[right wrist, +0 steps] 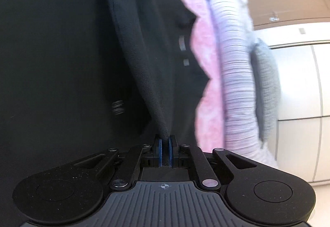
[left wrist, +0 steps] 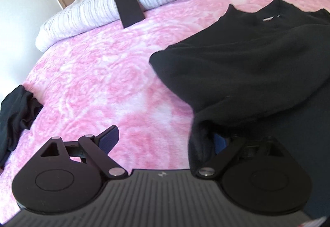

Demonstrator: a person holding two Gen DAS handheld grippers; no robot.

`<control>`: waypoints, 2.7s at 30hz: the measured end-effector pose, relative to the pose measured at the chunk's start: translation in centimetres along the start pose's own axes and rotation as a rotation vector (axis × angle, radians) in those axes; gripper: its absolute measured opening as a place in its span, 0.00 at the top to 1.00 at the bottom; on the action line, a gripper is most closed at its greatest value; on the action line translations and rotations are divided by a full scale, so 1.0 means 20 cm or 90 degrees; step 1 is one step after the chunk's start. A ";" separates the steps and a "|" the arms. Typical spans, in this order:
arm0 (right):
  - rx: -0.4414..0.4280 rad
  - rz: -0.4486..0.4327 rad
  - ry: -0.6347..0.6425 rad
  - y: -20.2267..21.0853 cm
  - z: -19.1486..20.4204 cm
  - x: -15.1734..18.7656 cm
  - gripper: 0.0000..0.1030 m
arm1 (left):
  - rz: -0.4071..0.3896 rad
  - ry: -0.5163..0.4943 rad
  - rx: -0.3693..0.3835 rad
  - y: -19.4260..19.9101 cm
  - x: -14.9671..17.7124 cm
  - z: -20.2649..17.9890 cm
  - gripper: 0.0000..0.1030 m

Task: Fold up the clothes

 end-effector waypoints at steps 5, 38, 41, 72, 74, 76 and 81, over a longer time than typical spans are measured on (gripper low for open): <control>-0.044 0.023 0.044 0.05 0.19 0.04 0.95 | 0.031 -0.002 0.011 0.00 0.02 0.04 0.13; -0.095 0.199 -0.034 0.61 0.44 0.22 0.38 | 0.001 -0.012 0.124 -0.43 -0.46 0.28 0.16; -0.112 0.214 -0.113 0.69 0.43 0.15 0.36 | 0.012 -0.006 0.117 -0.49 -0.46 0.34 0.18; -0.174 0.281 -0.775 1.25 0.26 0.52 0.36 | 0.027 -0.038 0.180 0.17 -0.15 0.24 0.21; -0.162 0.257 -0.933 1.28 0.19 0.79 0.36 | 0.013 -0.052 0.182 0.26 -0.21 0.11 0.21; -0.138 0.232 -1.061 1.30 0.12 1.09 0.36 | -0.002 -0.071 0.183 0.36 -0.27 -0.04 0.20; -0.060 0.175 -1.259 1.25 0.10 1.82 0.36 | -0.003 -0.100 0.186 0.59 -0.36 -0.49 0.19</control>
Point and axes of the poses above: each gripper's, at about its wrist camera, not at the fingertips, and y roughly against the way its jaws point, z to its left, x to its underside, the point moved 7 cm from there along -y, roughly the way its jaws point, and after that the axes turned 5 degrees about z, right-handed, at the moved point
